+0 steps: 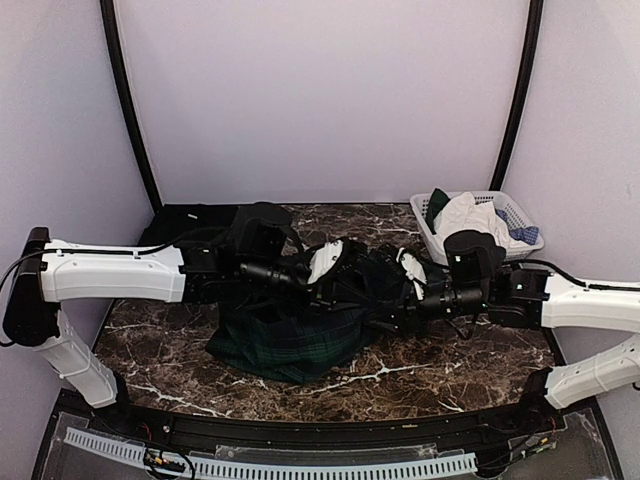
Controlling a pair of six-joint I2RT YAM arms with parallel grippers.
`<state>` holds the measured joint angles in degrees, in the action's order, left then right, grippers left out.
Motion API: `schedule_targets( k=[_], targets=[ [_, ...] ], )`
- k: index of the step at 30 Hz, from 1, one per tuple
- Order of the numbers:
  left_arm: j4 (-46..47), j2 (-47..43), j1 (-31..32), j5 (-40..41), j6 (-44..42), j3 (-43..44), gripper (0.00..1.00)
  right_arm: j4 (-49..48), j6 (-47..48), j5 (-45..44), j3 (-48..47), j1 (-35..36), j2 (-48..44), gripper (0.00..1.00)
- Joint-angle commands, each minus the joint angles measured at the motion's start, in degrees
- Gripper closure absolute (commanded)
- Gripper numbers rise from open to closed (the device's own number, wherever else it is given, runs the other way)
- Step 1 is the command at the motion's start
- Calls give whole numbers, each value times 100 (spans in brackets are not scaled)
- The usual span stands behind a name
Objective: Fold and stack the mixed laundry pile
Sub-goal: Flatten out the crumpled skirt at the center of the board.
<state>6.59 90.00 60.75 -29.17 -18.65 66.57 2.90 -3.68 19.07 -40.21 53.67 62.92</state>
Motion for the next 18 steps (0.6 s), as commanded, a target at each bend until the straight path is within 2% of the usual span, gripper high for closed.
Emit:
schedule_targets(
  k=[1,3,6,8,9,10,12,13,15,18],
  targets=[
    [370,-24,10,-226,-70,241,97,-264,173,88,-277,117,102,52],
    [384,-4,8,-189,-68,228,97,-268,153,78,-305,126,67,60],
    [330,12,8,-99,-30,232,94,-376,146,-69,-250,135,-82,79],
    [266,-63,-57,132,195,228,83,-140,169,-188,-278,134,-144,91],
    [221,-174,-113,291,501,233,73,24,148,-232,-292,133,-173,96],
    [126,-262,-267,330,651,225,69,147,107,-287,-283,135,-207,100],
    [156,-755,-499,544,1156,70,59,247,-42,-362,-142,130,-370,100],
    [193,-905,-558,693,1420,-110,50,237,-123,-366,-25,140,-469,100],
    [26,-1217,-625,1450,1660,-233,41,204,-332,-356,203,155,-653,100],
    [-1247,-1185,-694,2642,1921,71,37,123,-611,-417,497,288,-808,100]
  ],
)
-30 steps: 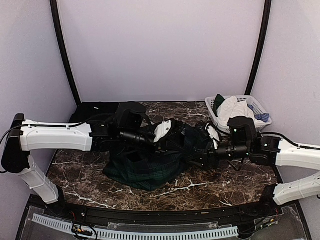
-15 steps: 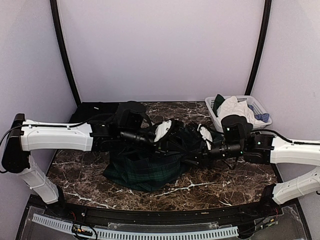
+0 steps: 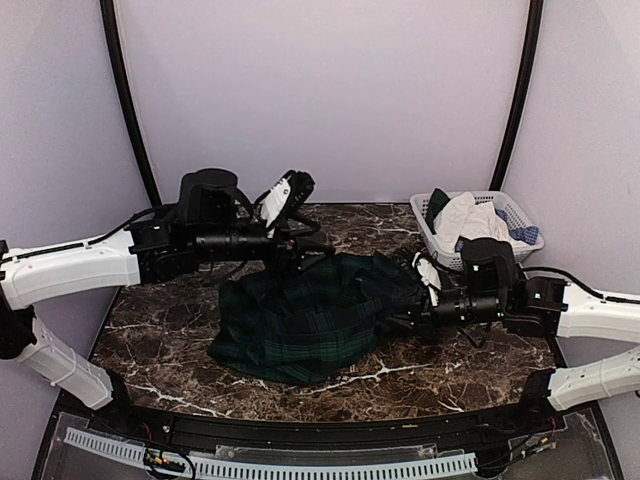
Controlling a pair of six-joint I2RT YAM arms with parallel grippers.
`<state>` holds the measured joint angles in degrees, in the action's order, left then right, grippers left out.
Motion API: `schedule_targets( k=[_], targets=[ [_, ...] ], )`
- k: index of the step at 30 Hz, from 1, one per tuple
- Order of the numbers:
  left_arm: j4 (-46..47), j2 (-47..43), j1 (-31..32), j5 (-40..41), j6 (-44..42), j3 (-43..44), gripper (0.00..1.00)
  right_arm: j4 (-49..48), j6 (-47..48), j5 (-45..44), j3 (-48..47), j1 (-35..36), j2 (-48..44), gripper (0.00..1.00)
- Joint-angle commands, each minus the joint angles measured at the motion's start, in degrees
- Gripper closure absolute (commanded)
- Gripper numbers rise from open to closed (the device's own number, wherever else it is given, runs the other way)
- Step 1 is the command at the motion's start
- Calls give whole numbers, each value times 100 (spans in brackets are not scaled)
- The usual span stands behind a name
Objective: Fold and stack the mixed laundry pile
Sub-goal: Flatten out the crumpled skirt at the center of the board.
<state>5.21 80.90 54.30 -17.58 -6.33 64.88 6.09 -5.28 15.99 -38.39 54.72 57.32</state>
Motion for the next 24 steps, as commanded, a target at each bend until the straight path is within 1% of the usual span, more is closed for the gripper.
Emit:
schedule_targets(
  k=[1,2,4,8,10,14,16,18,22,24],
  targets=[
    [-1408,-206,-55,1590,805,321,36,-190,-543,-129,396,226,-237,100],
    [-1965,-33,-48,1670,820,419,37,-173,-616,-153,460,255,-206,100],
    [-2475,162,97,1444,731,346,39,-146,-752,-228,555,350,-129,100],
    [-2790,462,672,1639,695,11,39,-134,-930,-345,692,526,-116,100],
    [-3010,588,790,1793,910,-98,38,13,-1018,-380,773,575,-132,100],
    [-3204,725,814,2308,1152,-262,34,149,-1159,-364,876,769,-153,100],
    [-3869,982,810,2538,1229,-49,34,230,-1177,-360,856,865,-127,100],
    [-4297,1243,785,2793,1358,195,34,276,-1259,-242,830,915,-84,100],
    [-4915,1605,717,3247,1627,439,33,306,-1556,-122,840,1135,5,100],
    [-5229,1758,683,3662,1849,540,33,355,-1690,-117,822,1235,62,100]
  ],
)
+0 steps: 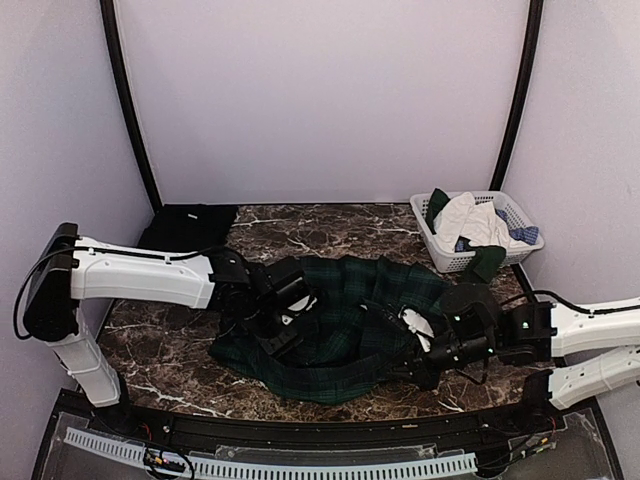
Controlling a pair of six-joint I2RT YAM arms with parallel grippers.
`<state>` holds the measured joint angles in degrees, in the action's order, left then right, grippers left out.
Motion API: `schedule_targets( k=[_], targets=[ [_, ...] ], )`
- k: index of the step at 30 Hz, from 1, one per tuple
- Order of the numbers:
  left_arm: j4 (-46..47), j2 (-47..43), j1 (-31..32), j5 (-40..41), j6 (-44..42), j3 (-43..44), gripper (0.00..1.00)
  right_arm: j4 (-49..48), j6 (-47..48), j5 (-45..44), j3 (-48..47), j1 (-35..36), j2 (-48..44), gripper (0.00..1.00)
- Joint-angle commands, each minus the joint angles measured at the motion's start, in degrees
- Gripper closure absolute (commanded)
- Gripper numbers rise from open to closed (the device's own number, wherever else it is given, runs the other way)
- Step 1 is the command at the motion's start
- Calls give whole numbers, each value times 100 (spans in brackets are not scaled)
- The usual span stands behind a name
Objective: Fold and stack the mixed laundry pile
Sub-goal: Flatten out the crumpled skirt at the center of the board.
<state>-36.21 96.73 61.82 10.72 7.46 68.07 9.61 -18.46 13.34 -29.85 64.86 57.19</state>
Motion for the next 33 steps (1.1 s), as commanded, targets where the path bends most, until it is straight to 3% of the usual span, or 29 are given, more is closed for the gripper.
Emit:
schedule_targets(
  k=[1,4,10,13,16,24,33],
  targets=[
    [-1150,209,-106,1080,552,269,33,22,-434,136,-42,278,103,100],
    [-901,-4,-245,1121,883,203,33,24,-644,82,-45,489,218,100],
    [1110,-1424,-225,-392,302,-576,34,31,-912,-322,-225,1013,985,100],
    [1507,-1549,-57,-835,-148,-554,34,183,-938,-643,-474,1266,1430,100],
    [1532,-1282,72,-1663,-303,-416,37,264,-953,-787,-520,1317,1477,100],
    [1728,-801,687,-2187,-483,-578,38,312,-1089,-1114,-222,1303,678,100],
    [1312,659,789,-1488,-38,149,43,344,-1094,-1111,-256,1305,712,100]
  ],
)
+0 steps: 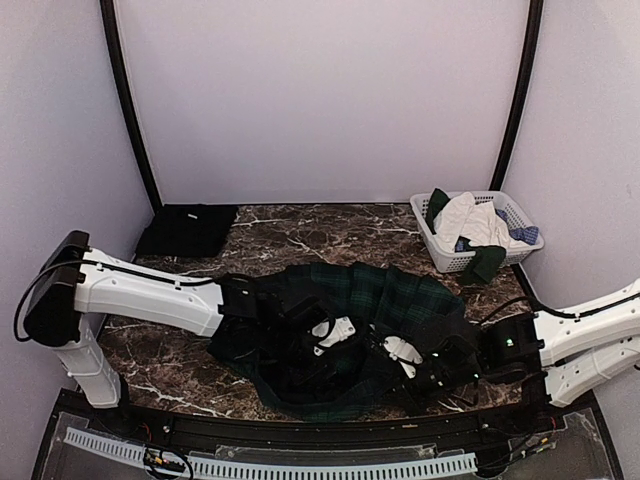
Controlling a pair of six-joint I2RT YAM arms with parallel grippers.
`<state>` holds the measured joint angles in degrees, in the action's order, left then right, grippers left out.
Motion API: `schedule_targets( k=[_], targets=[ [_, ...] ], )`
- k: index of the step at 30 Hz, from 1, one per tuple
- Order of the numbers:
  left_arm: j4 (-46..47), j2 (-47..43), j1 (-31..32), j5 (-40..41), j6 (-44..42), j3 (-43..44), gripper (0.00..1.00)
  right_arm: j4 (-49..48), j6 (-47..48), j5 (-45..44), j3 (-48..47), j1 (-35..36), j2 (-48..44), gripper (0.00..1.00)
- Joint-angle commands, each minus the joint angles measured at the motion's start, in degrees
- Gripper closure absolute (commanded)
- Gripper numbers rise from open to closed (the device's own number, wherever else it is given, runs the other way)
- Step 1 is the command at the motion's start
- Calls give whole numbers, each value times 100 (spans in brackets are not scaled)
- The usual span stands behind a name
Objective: Fold and stack the mixed laundry pile
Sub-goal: Flatten out the crumpled skirt at the center of the board.
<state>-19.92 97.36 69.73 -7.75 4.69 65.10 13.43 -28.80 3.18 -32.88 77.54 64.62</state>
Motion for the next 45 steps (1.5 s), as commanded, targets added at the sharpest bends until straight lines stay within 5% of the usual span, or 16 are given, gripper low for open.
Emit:
schedule_targets(
  k=[1,3,6,9,16,21,29,37,39,42,45],
  targets=[
    [-349,695,-3,400,321,523,45,-24,-73,-109,63,45,-72,100],
    [-411,881,-15,615,437,704,55,48,-117,-161,73,42,-182,100],
    [-414,724,-174,991,621,744,87,248,-251,-287,82,35,-493,100],
    [-423,241,-446,1322,790,671,99,591,-351,-836,-28,28,-936,100],
    [-498,-1173,-1868,2847,800,1194,100,1324,198,-2322,-979,-1101,-2197,100],
    [-606,-1253,-2163,3735,562,2199,100,922,1426,-2006,-2138,-2577,-2054,100],
    [-775,-2121,-2148,3519,243,2586,100,1332,2613,-2556,-3799,-2729,-1508,100],
    [-1590,-2027,-2223,3480,105,2954,66,687,2844,-2335,-4124,-3117,-1073,100],
    [-1940,-1700,-2462,3112,361,3183,67,459,2961,-2103,-4164,-3298,-838,100],
    [-1993,-1396,-2964,2137,712,3011,81,138,2924,-1665,-4201,-3602,-580,100],
    [-1950,-1303,-3149,1820,927,2656,80,102,2881,-1398,-4324,-3812,-399,100]
  ],
)
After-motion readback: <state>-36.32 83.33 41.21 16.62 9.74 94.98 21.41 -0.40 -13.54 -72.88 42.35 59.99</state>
